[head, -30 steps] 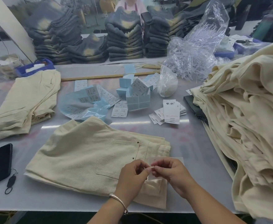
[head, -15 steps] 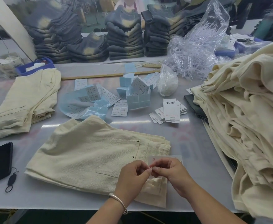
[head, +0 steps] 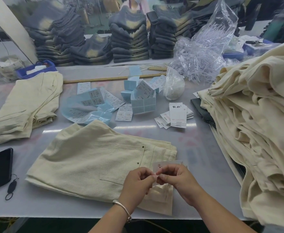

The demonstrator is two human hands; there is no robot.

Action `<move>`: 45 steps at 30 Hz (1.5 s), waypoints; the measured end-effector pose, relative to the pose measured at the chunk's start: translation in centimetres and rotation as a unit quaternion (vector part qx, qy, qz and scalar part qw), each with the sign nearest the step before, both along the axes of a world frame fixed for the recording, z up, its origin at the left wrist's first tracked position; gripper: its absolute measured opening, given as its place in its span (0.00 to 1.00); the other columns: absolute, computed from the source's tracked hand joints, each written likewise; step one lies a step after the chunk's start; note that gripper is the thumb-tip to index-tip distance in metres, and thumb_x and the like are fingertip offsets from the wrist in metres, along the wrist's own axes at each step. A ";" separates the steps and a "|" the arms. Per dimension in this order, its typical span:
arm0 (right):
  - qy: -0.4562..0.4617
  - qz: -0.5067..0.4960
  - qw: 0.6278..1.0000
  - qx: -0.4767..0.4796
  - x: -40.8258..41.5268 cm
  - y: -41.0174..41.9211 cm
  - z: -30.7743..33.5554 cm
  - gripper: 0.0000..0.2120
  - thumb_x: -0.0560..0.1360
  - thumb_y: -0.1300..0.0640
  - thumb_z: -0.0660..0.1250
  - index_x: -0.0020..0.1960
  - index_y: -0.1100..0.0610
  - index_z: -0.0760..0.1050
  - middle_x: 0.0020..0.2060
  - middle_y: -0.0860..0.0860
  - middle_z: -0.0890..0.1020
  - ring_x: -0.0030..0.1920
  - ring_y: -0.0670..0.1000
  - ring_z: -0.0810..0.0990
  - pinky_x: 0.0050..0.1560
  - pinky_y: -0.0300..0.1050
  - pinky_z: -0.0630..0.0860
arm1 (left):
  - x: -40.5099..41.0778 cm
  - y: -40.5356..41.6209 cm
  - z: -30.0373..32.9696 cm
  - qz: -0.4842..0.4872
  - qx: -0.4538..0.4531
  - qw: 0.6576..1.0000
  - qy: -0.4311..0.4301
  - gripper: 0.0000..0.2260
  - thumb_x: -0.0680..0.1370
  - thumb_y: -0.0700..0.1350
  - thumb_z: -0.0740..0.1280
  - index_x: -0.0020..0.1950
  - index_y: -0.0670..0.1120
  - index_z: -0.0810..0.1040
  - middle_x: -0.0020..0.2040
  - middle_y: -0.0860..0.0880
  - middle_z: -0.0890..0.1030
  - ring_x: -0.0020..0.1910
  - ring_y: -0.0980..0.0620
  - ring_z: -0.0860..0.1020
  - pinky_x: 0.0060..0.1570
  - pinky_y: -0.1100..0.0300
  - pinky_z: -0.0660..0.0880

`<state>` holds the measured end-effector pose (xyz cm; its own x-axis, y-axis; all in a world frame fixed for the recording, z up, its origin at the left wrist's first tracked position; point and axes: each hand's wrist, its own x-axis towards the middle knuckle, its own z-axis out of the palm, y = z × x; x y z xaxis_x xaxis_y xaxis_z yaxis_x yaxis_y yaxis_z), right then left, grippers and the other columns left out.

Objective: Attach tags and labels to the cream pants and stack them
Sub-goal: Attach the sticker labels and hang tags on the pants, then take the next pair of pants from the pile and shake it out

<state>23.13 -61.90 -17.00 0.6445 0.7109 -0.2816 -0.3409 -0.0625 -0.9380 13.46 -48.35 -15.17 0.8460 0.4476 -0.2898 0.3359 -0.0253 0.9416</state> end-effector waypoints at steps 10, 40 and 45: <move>-0.129 -0.030 0.991 -0.015 -0.4 0.3 0.7 0.08 0.70 0.71 0.71 0.44 0.60 0.83 0.36 0.56 0.84 0.38 0.54 0.84 0.42 0.43 0.80 | 0.0 -0.1 -0.2 -0.037 0.164 0.986 -0.009 0.05 0.74 0.41 0.71 0.38 0.45 0.80 0.26 0.53 0.77 0.26 0.58 0.73 0.33 0.60 0.72; -0.419 0.027 0.744 -0.519 3.0 7.7 0.1 0.49 0.65 0.28 0.65 0.77 0.49 0.51 0.76 0.49 0.56 0.76 0.53 0.52 0.72 0.51 0.58 | -6.4 24.1 -4.2 0.104 0.501 0.828 0.231 0.07 0.74 0.49 0.68 0.48 0.48 0.82 0.59 0.44 0.78 0.61 0.40 0.70 0.57 0.48 0.71; -0.360 0.080 0.734 -0.570 4.7 10.3 -0.1 0.55 0.55 0.23 0.64 0.75 0.45 0.51 0.73 0.46 0.59 0.73 0.52 0.57 0.66 0.58 0.62 | -9.2 32.0 -3.9 0.186 0.403 0.822 0.357 0.51 0.59 0.68 0.76 0.74 0.47 0.60 0.72 0.40 0.64 0.71 0.39 0.61 0.68 0.41 0.61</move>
